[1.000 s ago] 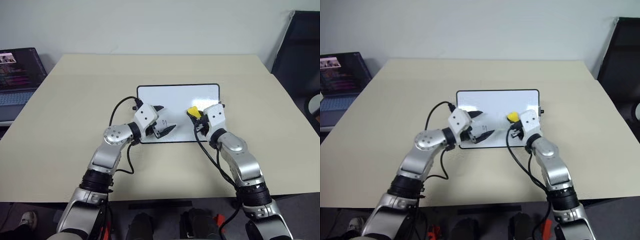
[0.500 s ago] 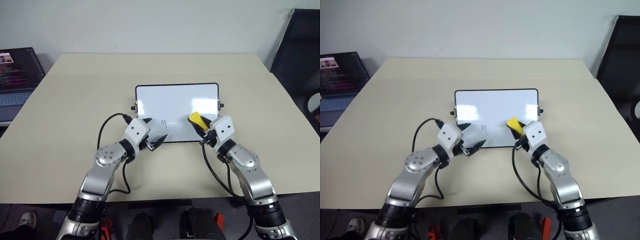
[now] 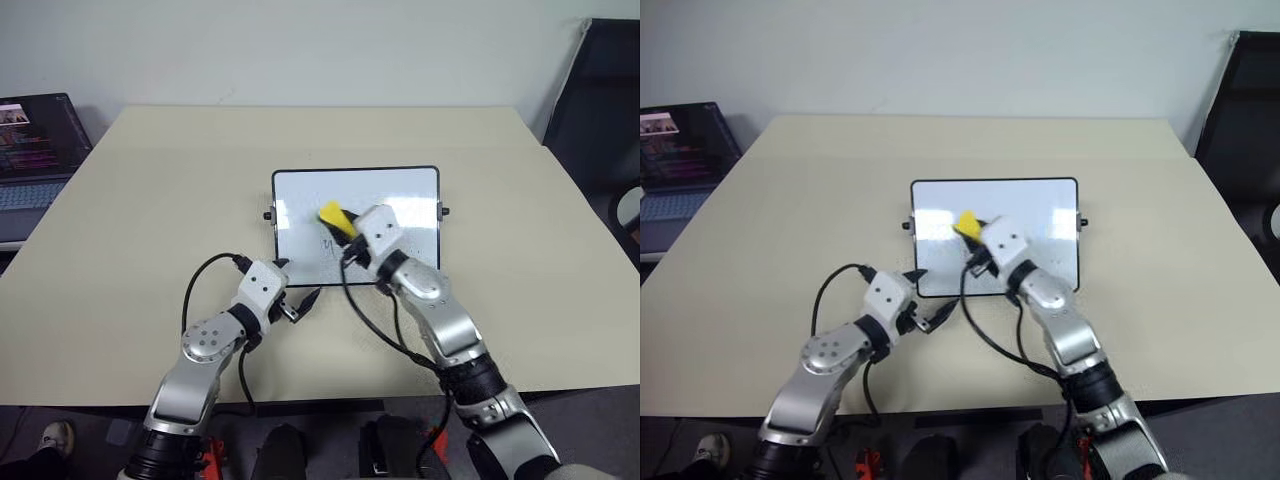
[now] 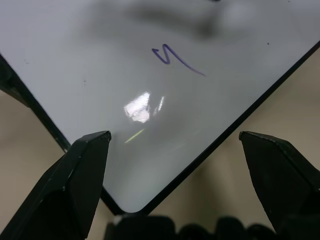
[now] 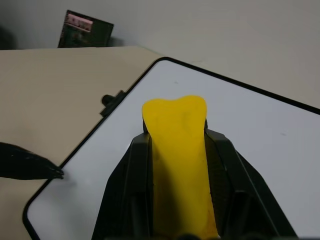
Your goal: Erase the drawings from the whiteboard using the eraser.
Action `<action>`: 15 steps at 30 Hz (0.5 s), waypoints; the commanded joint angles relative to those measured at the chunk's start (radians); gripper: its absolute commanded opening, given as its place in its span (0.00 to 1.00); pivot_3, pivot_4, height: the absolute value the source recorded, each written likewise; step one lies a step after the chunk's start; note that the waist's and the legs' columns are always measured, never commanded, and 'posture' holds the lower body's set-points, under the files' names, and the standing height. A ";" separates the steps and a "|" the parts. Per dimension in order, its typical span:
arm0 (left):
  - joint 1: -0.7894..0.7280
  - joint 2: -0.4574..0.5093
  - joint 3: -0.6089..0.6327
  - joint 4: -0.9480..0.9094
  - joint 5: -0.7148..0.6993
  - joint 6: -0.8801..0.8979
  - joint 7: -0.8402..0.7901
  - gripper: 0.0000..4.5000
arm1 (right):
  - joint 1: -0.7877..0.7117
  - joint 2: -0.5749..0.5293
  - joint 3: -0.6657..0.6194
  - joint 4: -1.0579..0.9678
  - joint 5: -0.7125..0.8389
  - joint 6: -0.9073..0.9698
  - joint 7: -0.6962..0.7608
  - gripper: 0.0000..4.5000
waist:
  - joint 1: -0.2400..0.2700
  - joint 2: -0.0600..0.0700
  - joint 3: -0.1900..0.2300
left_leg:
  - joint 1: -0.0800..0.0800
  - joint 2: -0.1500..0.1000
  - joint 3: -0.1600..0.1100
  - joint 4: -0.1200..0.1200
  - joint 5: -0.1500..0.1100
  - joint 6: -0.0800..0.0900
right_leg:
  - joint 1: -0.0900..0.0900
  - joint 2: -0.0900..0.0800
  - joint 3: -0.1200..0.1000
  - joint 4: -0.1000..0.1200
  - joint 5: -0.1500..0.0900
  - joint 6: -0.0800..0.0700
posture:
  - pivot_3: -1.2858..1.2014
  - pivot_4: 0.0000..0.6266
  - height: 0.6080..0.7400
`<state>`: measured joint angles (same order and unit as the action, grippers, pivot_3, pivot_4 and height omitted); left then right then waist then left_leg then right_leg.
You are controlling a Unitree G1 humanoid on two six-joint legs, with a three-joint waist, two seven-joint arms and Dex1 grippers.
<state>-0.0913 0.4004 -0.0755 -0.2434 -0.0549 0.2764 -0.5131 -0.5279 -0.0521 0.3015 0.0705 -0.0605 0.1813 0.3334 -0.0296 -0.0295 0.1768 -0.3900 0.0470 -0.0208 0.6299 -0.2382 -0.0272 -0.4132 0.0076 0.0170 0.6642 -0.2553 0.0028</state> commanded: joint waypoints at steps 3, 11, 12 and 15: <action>0.008 0.028 0.034 -0.046 -0.001 -0.010 0.011 1.00 | -0.020 -0.005 0.055 0.059 -0.077 0.004 -0.004 0.24 | 0.004 0.000 0.000 | -0.001 -0.001 0.000 0.000 0.000 0.000 | 0.000 -0.001 0.000 -0.001 0.000 0.000 | 0.52 0.24 1.00; 0.009 0.026 0.037 -0.059 -0.005 0.007 0.018 1.00 | -0.020 -0.038 0.070 0.091 -0.168 0.034 -0.037 0.24 | 0.003 0.000 0.000 | 0.000 0.000 0.000 0.000 0.000 0.000 | 0.000 -0.001 0.000 0.001 0.000 0.000 | 0.52 0.24 1.00; 0.007 0.024 0.036 -0.061 -0.005 0.009 0.019 1.00 | -0.017 -0.040 0.068 0.089 -0.171 0.040 -0.035 0.24 | 0.003 0.000 0.000 | 0.000 0.000 0.000 0.000 0.000 0.000 | 0.000 -0.001 0.000 0.001 0.000 0.000 | 0.52 0.24 1.00; 0.001 0.024 0.035 -0.063 -0.008 0.016 0.020 1.00 | 0.012 -0.056 0.058 0.053 -0.168 0.055 -0.016 0.24 | 0.004 0.000 0.000 | 0.001 -0.001 -0.001 0.001 0.000 0.000 | 0.002 -0.001 -0.001 0.001 0.000 0.000 | 0.52 0.24 1.00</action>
<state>-0.0839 0.4245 -0.0532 -0.2634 -0.0559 0.2978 -0.4997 -0.5337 -0.0855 0.3822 0.1520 -0.2165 0.2138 0.3169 -0.0254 -0.0297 0.1767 -0.3884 0.0463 -0.0216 0.6307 -0.2382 -0.0272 -0.4111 0.0067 0.0163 0.6647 -0.2553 0.0027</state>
